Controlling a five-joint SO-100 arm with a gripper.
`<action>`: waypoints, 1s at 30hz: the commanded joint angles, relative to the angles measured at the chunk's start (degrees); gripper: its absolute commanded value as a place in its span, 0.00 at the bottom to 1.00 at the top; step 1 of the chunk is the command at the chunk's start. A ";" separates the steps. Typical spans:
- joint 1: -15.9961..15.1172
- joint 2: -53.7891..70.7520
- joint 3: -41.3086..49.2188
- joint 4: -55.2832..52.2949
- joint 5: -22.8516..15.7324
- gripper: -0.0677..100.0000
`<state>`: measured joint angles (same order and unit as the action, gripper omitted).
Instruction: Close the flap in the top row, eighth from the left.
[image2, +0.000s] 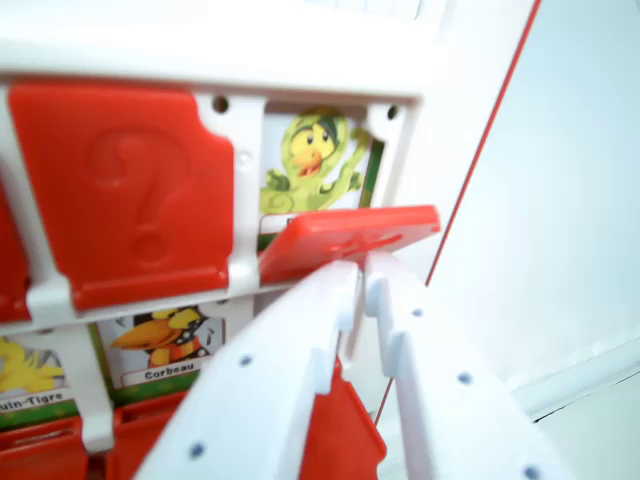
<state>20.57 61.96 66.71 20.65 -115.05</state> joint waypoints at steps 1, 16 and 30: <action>-1.32 -0.79 -12.39 0.00 -1.14 0.00; -2.64 -1.58 -16.61 4.22 1.14 0.00; -5.27 27.60 2.20 17.40 9.49 0.00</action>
<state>16.44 72.07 66.53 35.68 -106.79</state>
